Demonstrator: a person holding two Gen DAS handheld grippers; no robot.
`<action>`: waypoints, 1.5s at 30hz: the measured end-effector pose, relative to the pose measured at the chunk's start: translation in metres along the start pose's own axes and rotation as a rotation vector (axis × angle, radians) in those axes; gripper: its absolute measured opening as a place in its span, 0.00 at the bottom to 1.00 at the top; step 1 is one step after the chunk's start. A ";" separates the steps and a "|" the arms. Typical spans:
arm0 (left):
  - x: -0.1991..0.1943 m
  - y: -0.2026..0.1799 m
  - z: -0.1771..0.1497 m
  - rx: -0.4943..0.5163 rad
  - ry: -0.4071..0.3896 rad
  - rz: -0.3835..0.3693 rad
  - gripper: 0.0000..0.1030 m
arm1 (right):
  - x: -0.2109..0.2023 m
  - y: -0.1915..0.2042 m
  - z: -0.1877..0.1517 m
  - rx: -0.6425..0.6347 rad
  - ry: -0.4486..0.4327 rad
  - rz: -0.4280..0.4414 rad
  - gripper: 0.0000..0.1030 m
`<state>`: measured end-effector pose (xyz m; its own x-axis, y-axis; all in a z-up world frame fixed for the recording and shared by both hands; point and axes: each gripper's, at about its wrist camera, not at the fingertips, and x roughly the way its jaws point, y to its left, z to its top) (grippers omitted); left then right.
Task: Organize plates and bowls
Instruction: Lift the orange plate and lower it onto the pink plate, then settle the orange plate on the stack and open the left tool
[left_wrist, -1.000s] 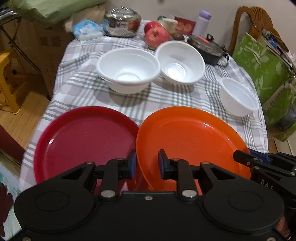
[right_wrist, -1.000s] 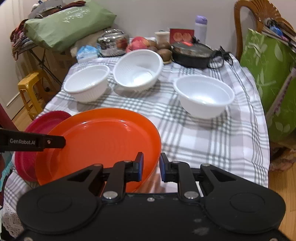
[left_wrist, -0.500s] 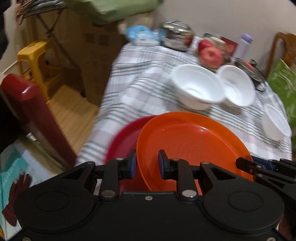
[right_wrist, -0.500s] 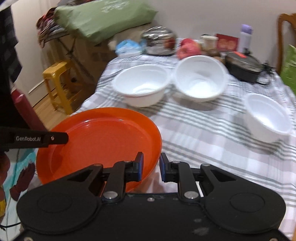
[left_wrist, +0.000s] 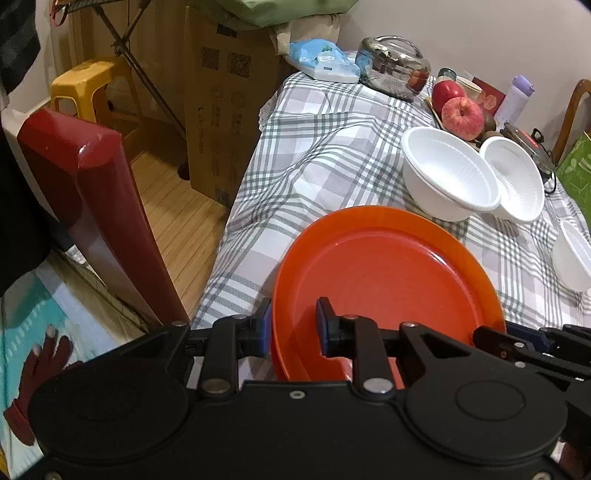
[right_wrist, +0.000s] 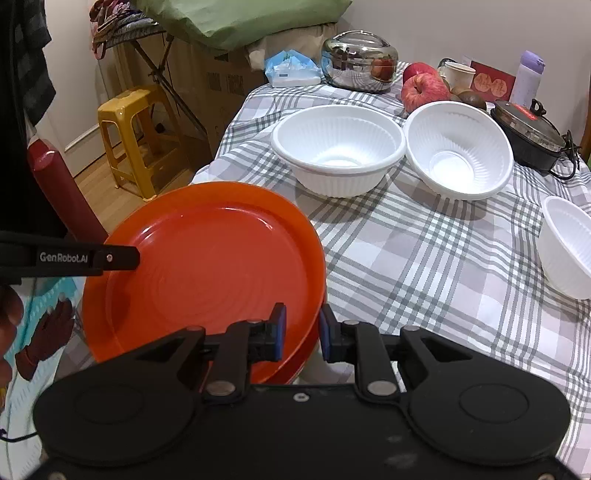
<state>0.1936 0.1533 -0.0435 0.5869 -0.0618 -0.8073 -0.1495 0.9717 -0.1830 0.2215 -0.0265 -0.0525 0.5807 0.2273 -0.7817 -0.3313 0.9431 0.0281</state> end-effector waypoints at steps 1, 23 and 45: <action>0.000 0.001 0.001 -0.001 0.001 -0.001 0.31 | 0.000 0.001 0.000 -0.004 0.003 -0.003 0.20; -0.007 0.005 0.002 -0.001 0.049 -0.008 0.31 | -0.008 -0.004 0.003 -0.007 -0.009 -0.026 0.34; -0.021 -0.031 0.000 0.018 0.150 0.117 0.31 | -0.025 -0.018 -0.001 0.079 0.011 0.014 0.37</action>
<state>0.1859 0.1245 -0.0205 0.4412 0.0203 -0.8972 -0.1951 0.9780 -0.0738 0.2120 -0.0493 -0.0336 0.5677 0.2386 -0.7879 -0.2795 0.9561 0.0882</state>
